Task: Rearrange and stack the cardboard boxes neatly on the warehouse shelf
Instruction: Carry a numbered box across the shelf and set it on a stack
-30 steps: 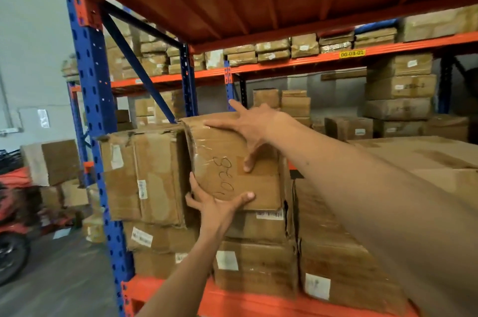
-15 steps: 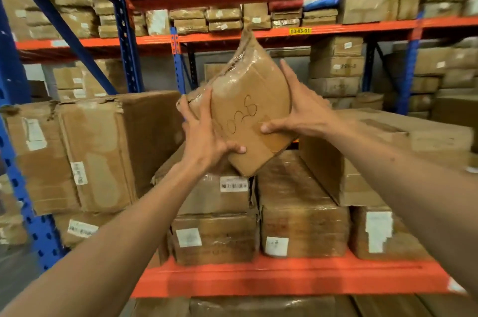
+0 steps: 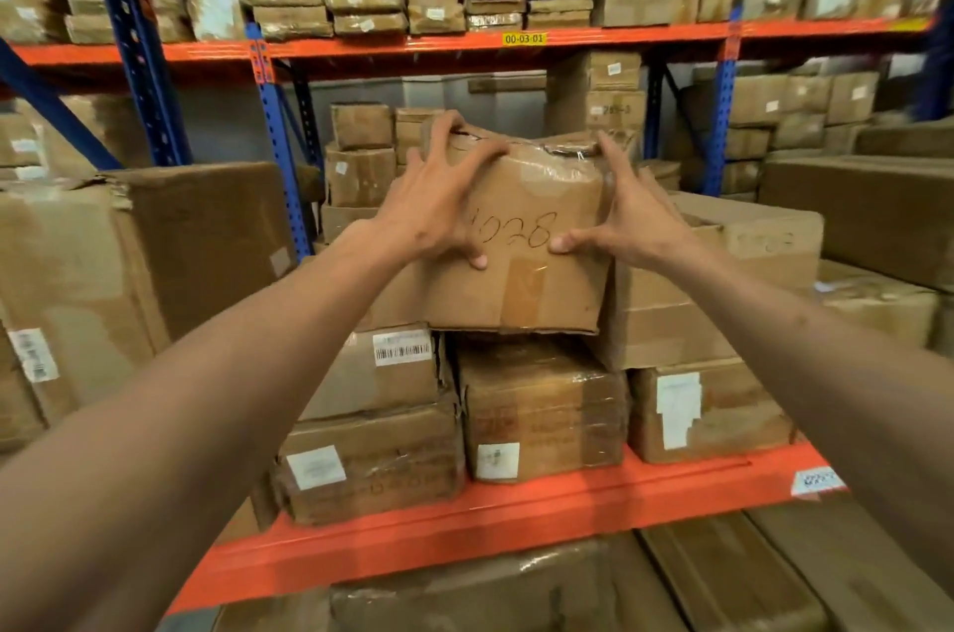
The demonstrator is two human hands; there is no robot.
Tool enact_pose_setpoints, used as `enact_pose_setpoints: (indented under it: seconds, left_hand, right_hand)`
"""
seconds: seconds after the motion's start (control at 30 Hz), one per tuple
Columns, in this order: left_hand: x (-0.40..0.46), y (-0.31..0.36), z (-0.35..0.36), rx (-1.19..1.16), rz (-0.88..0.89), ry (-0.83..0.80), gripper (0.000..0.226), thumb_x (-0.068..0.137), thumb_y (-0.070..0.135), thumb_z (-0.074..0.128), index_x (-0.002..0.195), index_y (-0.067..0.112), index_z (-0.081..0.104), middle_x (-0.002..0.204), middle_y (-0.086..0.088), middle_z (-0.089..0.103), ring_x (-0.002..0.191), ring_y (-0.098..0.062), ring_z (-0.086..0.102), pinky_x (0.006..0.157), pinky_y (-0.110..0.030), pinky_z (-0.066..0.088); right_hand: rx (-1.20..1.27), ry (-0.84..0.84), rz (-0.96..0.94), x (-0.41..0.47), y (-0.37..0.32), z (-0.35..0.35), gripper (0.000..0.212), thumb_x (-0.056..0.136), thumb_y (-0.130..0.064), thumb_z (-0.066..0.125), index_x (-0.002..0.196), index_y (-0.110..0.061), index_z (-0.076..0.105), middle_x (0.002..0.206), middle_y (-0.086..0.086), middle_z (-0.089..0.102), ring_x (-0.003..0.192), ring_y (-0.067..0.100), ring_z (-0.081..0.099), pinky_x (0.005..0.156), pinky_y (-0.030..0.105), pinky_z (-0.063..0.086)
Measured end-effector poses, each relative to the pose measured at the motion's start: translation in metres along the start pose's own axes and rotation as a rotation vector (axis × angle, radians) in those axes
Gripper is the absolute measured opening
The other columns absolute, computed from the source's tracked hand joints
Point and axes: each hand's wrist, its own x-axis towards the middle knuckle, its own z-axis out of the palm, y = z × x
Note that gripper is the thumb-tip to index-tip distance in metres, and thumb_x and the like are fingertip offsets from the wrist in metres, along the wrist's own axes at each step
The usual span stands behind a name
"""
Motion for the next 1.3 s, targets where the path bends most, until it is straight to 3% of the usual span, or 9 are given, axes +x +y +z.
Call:
enact_pose_setpoints:
  seconds: [0.07, 0.17, 0.33, 0.63, 0.83, 1.03, 1.13, 1.2, 1.3]
  left_hand:
    - [0.003, -0.013, 0.0, -0.118, -0.024, -0.006, 0.14, 0.05, 0.048, 0.096, 0.155, 0.04, 0.004, 0.163, -0.007, -0.008, 0.143, -0.046, 0.021, 0.112, -0.067, 0.03]
    - [-0.005, -0.023, 0.018, -0.442, -0.378, -0.052, 0.158, 0.049, 0.056, 0.094, 0.15, 0.045, -0.026, 0.158, -0.012, -0.038, 0.15, -0.041, -0.012, 0.119, -0.057, 0.004]
    - [-0.015, -0.027, 0.049, -0.587, -0.493, -0.131, 0.14, 0.037, 0.088, 0.079, 0.153, 0.042, 0.014, 0.149, -0.001, 0.046, 0.134, -0.028, 0.047, 0.11, -0.057, 0.039]
    - [-0.037, -0.034, 0.067, -1.095, -0.495, 0.235, 0.092, 0.074, 0.044, 0.085, 0.15, 0.025, 0.037, 0.131, 0.005, 0.061, 0.107, -0.002, 0.065, 0.086, -0.028, 0.059]
    - [-0.037, -0.008, 0.078, -1.225, -0.511, 0.235, 0.074, 0.083, 0.033, 0.08, 0.146, 0.019, 0.043, 0.119, 0.006, 0.067, 0.094, -0.002, 0.071, 0.07, -0.02, 0.058]
    - [-0.027, -0.017, 0.121, -1.049, -0.415, -0.022, 0.108, 0.067, 0.047, 0.089, 0.155, 0.032, 0.027, 0.135, 0.007, 0.059, 0.115, -0.009, 0.062, 0.091, -0.037, 0.058]
    - [-0.016, -0.032, 0.109, -0.837, -0.357, -0.233, 0.155, 0.051, 0.044, 0.098, 0.156, 0.037, -0.016, 0.153, 0.002, 0.044, 0.137, -0.019, 0.045, 0.116, -0.048, 0.036]
    - [-0.014, -0.039, 0.107, -0.694, -0.345, -0.247, 0.172, 0.051, 0.036, 0.099, 0.137, 0.035, -0.049, 0.167, -0.006, 0.012, 0.15, -0.026, 0.02, 0.123, -0.046, 0.014]
    - [-0.024, -0.035, 0.11, -0.58, -0.271, -0.089, 0.173, 0.046, 0.038, 0.1, 0.137, 0.041, -0.047, 0.167, -0.007, -0.017, 0.154, -0.026, -0.007, 0.123, -0.054, 0.006]
  right_hand:
    - [-0.092, -0.126, 0.037, 0.012, -0.005, -0.006, 0.134, 0.054, -0.056, 0.091, 0.153, -0.051, 0.001, 0.163, 0.016, 0.015, 0.146, 0.043, 0.022, 0.114, 0.06, 0.026]
    - [-0.009, -0.234, -0.008, 0.015, -0.004, -0.005, 0.126, 0.054, -0.051, 0.093, 0.152, -0.045, 0.014, 0.155, 0.005, 0.036, 0.14, 0.033, 0.036, 0.112, 0.051, 0.036]
    - [0.028, -0.178, -0.072, 0.015, -0.001, -0.007, 0.116, 0.05, -0.049, 0.095, 0.147, -0.044, 0.032, 0.145, 0.0, 0.048, 0.133, 0.027, 0.044, 0.107, 0.049, 0.043]
    - [-0.358, -0.212, -0.29, 0.065, -0.061, -0.035, 0.12, 0.053, -0.059, 0.09, 0.153, -0.039, 0.026, 0.152, 0.004, 0.043, 0.139, 0.033, 0.038, 0.112, 0.053, 0.033]
    - [-0.459, -0.273, -0.208, 0.075, -0.075, -0.054, 0.117, 0.054, -0.052, 0.091, 0.152, -0.041, 0.028, 0.151, 0.004, 0.044, 0.136, 0.034, 0.041, 0.11, 0.054, 0.033]
    - [-0.376, -0.329, 0.035, 0.039, 0.001, -0.023, 0.122, 0.042, -0.057, 0.093, 0.146, -0.042, 0.031, 0.146, 0.005, 0.047, 0.132, 0.033, 0.044, 0.106, 0.049, 0.039]
    - [-0.413, -0.283, 0.01, 0.03, 0.019, 0.002, 0.117, 0.044, -0.054, 0.094, 0.142, -0.042, 0.031, 0.149, 0.009, 0.042, 0.139, 0.036, 0.032, 0.108, 0.053, 0.035]
    - [-0.477, -0.275, -0.008, 0.031, 0.008, 0.022, 0.117, 0.048, -0.049, 0.095, 0.143, -0.041, 0.026, 0.16, 0.016, 0.017, 0.147, 0.041, 0.014, 0.114, 0.058, 0.027]
    - [-0.509, -0.268, -0.052, 0.029, 0.015, 0.033, 0.117, 0.05, -0.054, 0.093, 0.143, -0.042, 0.024, 0.164, 0.004, -0.017, 0.151, 0.039, -0.003, 0.117, 0.057, 0.018]
